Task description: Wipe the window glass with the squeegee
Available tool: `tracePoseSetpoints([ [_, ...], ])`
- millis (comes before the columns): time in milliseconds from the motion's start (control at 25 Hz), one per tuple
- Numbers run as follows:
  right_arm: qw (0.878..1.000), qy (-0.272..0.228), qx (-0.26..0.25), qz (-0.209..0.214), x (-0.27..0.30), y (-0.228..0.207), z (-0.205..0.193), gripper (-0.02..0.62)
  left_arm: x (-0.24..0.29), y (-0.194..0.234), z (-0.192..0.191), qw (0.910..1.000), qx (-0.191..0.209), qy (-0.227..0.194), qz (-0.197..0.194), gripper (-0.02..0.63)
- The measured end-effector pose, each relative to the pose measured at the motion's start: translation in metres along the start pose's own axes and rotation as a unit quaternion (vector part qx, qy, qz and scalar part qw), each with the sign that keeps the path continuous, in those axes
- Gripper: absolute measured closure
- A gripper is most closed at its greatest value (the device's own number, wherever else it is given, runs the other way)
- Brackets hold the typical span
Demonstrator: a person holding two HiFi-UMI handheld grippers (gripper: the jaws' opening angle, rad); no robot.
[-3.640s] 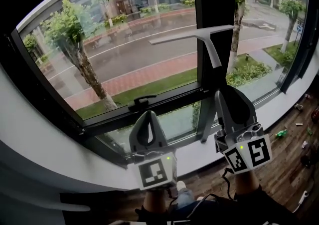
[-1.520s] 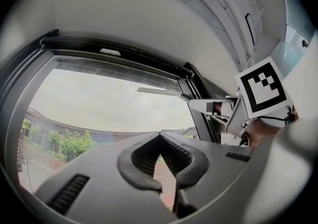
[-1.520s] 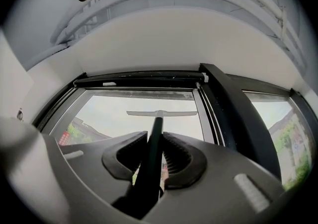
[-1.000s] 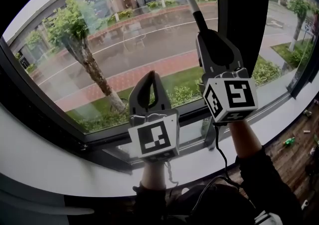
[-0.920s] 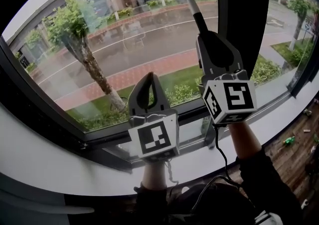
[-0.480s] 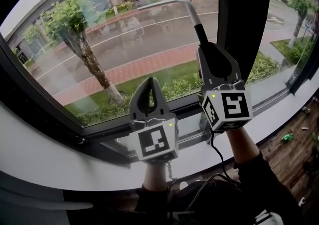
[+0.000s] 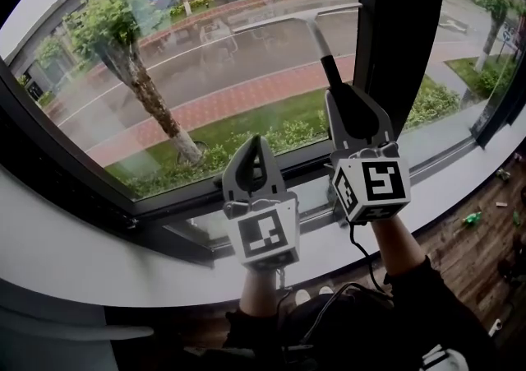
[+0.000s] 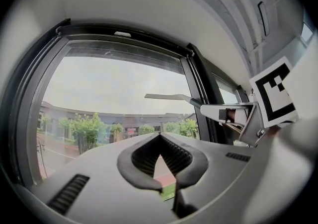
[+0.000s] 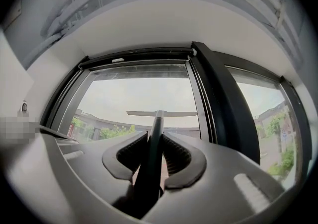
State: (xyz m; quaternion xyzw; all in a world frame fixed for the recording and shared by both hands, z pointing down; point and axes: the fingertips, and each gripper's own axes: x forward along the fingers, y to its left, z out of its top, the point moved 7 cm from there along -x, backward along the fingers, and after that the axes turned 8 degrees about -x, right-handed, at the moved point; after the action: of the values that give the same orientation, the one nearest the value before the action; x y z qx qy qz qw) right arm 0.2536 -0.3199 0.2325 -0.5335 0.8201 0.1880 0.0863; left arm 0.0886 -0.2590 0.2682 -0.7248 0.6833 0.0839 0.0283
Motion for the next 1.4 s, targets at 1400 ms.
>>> tracePoseSetpoints([
  [1400, 0.987, 0.158, 0.017, 0.019, -0.060, 0.023, -0.107, 0.500, -0.030, -0.003, -0.080, 0.9957, -0.001, 0.092, -0.007, 0.606],
])
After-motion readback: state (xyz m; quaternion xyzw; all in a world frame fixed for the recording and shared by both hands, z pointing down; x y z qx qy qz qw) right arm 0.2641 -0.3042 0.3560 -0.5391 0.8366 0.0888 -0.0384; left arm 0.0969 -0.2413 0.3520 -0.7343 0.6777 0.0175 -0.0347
